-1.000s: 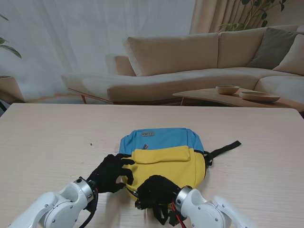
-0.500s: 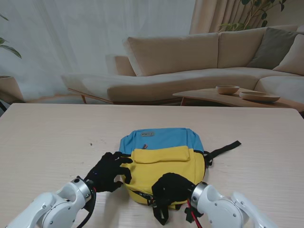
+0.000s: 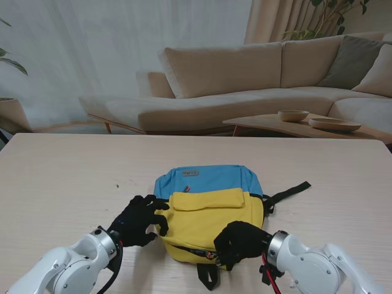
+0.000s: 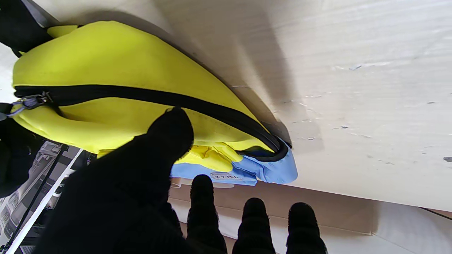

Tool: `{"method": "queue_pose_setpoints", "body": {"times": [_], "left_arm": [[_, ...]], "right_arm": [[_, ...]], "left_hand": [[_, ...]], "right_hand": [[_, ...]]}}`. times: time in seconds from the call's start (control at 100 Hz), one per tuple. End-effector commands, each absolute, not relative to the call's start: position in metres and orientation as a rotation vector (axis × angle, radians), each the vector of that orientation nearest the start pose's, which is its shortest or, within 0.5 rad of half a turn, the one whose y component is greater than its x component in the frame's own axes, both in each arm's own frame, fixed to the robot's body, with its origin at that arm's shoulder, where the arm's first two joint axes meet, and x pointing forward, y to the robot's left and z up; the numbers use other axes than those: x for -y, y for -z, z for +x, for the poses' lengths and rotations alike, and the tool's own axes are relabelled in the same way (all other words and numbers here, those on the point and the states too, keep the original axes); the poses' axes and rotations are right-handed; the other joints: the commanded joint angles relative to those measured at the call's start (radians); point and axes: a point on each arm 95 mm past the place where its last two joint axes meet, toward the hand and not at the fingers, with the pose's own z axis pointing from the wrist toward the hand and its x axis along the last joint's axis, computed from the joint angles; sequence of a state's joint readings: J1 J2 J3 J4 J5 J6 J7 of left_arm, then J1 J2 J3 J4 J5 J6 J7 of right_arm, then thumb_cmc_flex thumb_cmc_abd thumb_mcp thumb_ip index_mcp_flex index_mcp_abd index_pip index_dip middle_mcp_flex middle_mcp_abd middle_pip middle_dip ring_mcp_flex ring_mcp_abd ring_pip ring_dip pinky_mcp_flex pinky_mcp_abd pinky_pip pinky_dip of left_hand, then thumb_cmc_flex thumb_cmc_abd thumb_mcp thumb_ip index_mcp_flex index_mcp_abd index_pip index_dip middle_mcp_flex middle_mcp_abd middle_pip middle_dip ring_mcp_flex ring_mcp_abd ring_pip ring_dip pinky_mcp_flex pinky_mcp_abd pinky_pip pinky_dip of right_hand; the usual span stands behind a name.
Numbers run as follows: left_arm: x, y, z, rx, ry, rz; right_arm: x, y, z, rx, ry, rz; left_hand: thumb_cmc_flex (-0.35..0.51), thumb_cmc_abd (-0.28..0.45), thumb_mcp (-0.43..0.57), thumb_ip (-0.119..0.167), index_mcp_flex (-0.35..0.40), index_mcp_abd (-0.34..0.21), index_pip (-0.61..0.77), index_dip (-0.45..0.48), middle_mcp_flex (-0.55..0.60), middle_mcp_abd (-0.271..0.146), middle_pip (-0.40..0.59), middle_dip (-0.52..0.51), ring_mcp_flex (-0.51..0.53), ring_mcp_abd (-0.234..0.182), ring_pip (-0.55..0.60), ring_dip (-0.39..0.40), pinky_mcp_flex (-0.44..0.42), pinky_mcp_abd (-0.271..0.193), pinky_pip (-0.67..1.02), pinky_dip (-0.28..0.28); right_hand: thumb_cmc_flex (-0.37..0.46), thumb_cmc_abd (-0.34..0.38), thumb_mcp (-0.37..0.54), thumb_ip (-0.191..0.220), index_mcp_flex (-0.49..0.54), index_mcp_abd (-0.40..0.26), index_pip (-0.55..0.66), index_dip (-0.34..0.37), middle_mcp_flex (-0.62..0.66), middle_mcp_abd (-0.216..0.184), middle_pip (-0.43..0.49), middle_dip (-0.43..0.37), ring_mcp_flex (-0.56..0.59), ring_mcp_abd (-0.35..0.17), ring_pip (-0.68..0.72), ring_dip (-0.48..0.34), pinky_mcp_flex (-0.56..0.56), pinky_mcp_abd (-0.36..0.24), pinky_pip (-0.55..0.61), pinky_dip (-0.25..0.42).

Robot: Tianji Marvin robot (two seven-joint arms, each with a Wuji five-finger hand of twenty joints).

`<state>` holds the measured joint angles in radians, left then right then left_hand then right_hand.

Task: Pack books into the school bag then zip close the school bag

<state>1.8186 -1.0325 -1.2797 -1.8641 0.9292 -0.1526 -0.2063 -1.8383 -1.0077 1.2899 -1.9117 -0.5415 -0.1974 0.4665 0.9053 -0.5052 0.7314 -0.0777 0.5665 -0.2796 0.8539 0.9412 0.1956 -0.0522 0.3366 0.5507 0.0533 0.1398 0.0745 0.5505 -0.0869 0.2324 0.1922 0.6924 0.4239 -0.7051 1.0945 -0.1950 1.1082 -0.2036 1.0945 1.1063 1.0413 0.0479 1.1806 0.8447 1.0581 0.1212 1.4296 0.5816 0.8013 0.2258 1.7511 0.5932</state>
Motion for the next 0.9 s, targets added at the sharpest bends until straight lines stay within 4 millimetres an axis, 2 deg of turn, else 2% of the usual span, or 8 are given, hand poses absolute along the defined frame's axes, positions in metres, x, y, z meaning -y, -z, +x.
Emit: {"method": "queue_pose_setpoints", "body": {"times": [0.0, 0.25, 0.4, 0.47, 0.56, 0.6, 0.73, 0.89], "left_arm": [[0.019, 0.329, 0.317, -1.837, 1.524, -1.286], [0.018, 0.330, 0.317, -1.821, 1.526, -1.310], [0.019, 0.326, 0.316, -1.770, 1.577, -1.357], [0.018, 0.321, 0.315, -1.756, 1.599, -1.364], [0.018, 0.315, 0.315, -1.747, 1.624, -1.350], [0.018, 0.313, 0.316, -1.739, 1.640, -1.352], [0.021, 0.312, 0.327, -1.729, 1.665, -1.376], [0.033, 0.322, 0.347, -1.716, 1.652, -1.444]], "right_arm": [[-0.030, 0.327, 0.294, -2.009, -1.724, 1.629], [-0.016, 0.331, 0.294, -1.970, -1.733, 1.672], [-0.016, 0.334, 0.293, -1.957, -1.752, 1.686], [-0.017, 0.335, 0.293, -1.948, -1.759, 1.694], [-0.017, 0.335, 0.293, -1.947, -1.757, 1.696], [-0.017, 0.336, 0.293, -1.948, -1.753, 1.698], [-0.017, 0.336, 0.292, -1.946, -1.749, 1.705], [-0.017, 0.337, 0.291, -1.949, -1.749, 1.709]], "left_hand": [[-0.014, -0.029, 0.045, -0.030, 0.068, 0.062, 0.110, 0.088, 0.006, -0.004, 0.021, 0.014, -0.029, -0.016, 0.012, 0.014, -0.019, -0.009, -0.015, 0.024], [-0.017, -0.025, 0.045, -0.031, 0.062, 0.059, 0.105, 0.092, 0.017, 0.005, 0.026, 0.015, -0.027, -0.010, 0.016, 0.016, -0.020, -0.006, -0.014, 0.028], [0.023, 0.025, -0.061, -0.033, 0.015, 0.043, 0.071, 0.058, 0.020, 0.019, 0.012, 0.002, -0.026, -0.004, 0.026, 0.015, -0.022, -0.004, -0.012, 0.043], [0.004, 0.041, -0.110, -0.016, -0.095, 0.064, -0.002, -0.015, 0.020, 0.023, 0.008, -0.007, -0.023, 0.001, 0.032, 0.016, -0.022, -0.001, -0.011, 0.047], [-0.124, 0.114, -0.050, 0.020, -0.230, 0.079, -0.117, -0.133, 0.020, 0.026, -0.015, -0.032, -0.021, 0.005, 0.041, 0.009, -0.025, 0.003, -0.003, 0.068], [-0.157, 0.131, -0.043, 0.037, -0.255, 0.092, -0.167, -0.189, 0.022, 0.026, -0.021, -0.039, -0.020, 0.005, 0.044, 0.005, -0.026, 0.004, -0.001, 0.077], [-0.181, 0.156, -0.093, 0.034, -0.286, 0.110, -0.274, -0.332, 0.037, 0.029, -0.057, -0.077, -0.017, 0.008, 0.044, -0.019, -0.023, 0.003, -0.013, 0.070], [-0.176, 0.186, -0.122, 0.038, -0.317, 0.090, -0.333, -0.405, 0.045, 0.034, -0.080, -0.104, -0.013, 0.008, 0.040, -0.034, -0.019, -0.001, -0.021, 0.048]], "right_hand": [[-0.051, 0.024, -0.034, 0.081, 0.055, -0.015, 0.130, 0.060, -0.001, -0.046, 0.041, 0.023, 0.020, -0.011, 0.034, 0.019, 0.026, -0.021, 0.079, -0.006], [-0.050, 0.028, -0.037, 0.113, 0.070, -0.008, 0.150, 0.103, 0.004, -0.049, 0.046, 0.030, 0.024, -0.008, 0.039, 0.017, 0.030, -0.017, 0.083, -0.009], [-0.050, 0.022, -0.036, 0.111, 0.071, -0.009, 0.146, 0.107, 0.005, -0.050, 0.045, 0.031, 0.026, -0.009, 0.040, 0.017, 0.031, -0.014, 0.083, -0.010], [-0.049, 0.019, -0.035, 0.105, 0.072, -0.012, 0.140, 0.105, 0.004, -0.046, 0.042, 0.030, 0.026, -0.009, 0.040, 0.016, 0.031, -0.014, 0.083, -0.010], [-0.050, 0.019, -0.034, 0.102, 0.072, -0.012, 0.139, 0.105, 0.004, -0.046, 0.041, 0.030, 0.026, -0.009, 0.040, 0.016, 0.031, -0.013, 0.084, -0.010], [-0.049, 0.018, -0.034, 0.101, 0.072, -0.012, 0.139, 0.105, 0.004, -0.047, 0.041, 0.030, 0.026, -0.009, 0.040, 0.016, 0.031, -0.012, 0.084, -0.010], [-0.048, 0.019, -0.033, 0.101, 0.072, -0.012, 0.139, 0.105, 0.004, -0.045, 0.041, 0.029, 0.025, -0.007, 0.040, 0.016, 0.031, -0.012, 0.084, -0.011], [-0.050, 0.021, -0.034, 0.101, 0.072, -0.012, 0.139, 0.106, 0.004, -0.046, 0.041, 0.029, 0.025, -0.007, 0.040, 0.015, 0.031, -0.012, 0.084, -0.011]]}}
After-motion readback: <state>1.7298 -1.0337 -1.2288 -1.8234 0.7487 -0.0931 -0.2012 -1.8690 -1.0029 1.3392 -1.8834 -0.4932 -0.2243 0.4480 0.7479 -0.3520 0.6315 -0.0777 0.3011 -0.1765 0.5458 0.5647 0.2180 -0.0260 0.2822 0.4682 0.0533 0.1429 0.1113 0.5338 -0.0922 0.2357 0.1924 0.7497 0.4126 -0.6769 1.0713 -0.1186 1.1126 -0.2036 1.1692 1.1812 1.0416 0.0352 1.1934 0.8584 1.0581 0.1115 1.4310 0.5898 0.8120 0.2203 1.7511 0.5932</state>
